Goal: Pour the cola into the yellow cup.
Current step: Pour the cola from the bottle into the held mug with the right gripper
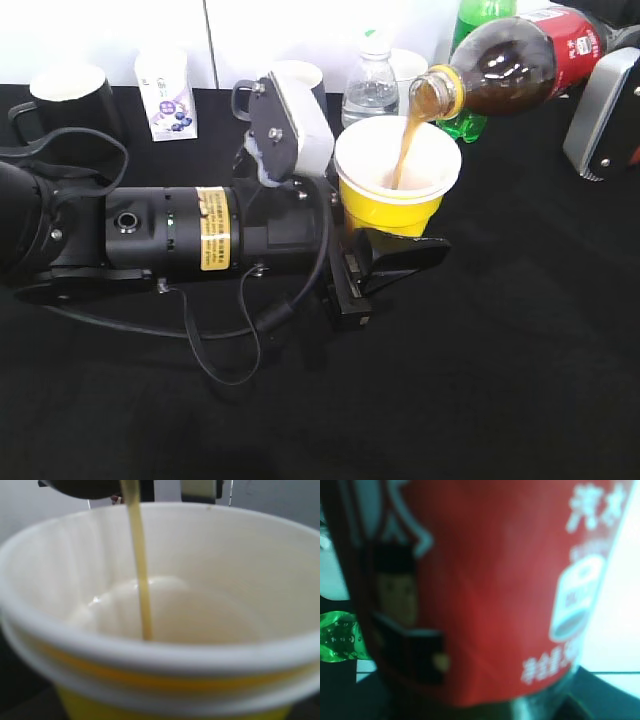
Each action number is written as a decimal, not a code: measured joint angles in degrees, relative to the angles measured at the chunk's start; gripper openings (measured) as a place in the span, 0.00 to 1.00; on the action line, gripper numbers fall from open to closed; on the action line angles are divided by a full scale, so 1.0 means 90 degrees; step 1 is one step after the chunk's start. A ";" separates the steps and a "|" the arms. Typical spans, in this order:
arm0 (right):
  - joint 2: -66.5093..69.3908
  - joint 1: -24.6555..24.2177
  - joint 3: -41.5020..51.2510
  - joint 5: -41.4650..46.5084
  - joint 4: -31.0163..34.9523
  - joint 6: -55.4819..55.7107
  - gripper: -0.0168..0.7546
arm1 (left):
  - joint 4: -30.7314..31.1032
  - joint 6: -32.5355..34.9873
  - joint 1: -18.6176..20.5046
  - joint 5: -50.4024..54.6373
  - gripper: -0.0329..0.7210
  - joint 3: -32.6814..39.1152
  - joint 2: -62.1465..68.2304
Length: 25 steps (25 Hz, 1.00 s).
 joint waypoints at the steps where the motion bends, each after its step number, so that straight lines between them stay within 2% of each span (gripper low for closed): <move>1: 0.0000 0.0000 0.0000 0.0000 0.0000 -0.0011 0.52 | 0.0000 0.0000 0.0000 0.0000 0.62 0.0000 0.0000; 25: 0.0000 0.0000 0.0000 0.0007 0.0046 -0.0299 0.52 | -0.0016 0.0000 0.0000 0.0339 0.62 0.0000 0.0000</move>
